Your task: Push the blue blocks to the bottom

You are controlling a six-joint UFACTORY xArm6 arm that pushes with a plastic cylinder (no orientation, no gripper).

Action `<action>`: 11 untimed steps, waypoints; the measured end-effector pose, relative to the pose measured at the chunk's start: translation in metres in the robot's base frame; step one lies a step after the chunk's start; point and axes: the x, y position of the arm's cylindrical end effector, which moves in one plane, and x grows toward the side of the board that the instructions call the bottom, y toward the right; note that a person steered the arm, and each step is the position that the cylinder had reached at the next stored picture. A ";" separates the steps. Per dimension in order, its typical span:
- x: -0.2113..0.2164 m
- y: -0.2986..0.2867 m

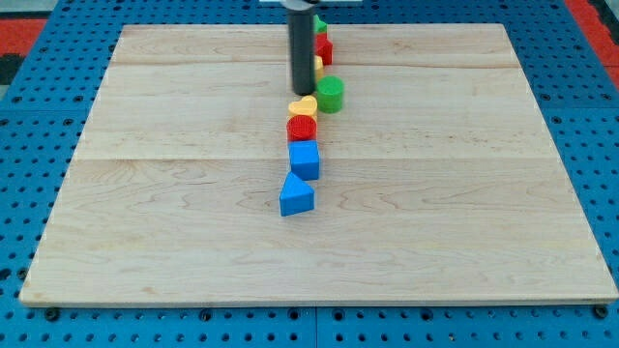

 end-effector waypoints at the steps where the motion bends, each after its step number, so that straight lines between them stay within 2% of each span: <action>1: 0.013 0.001; 3: 0.119 -0.015; 4: 0.147 -0.013; 5: 0.166 -0.029; 8: 0.200 -0.004; 9: 0.166 0.024; 10: 0.191 0.075; 11: 0.215 0.039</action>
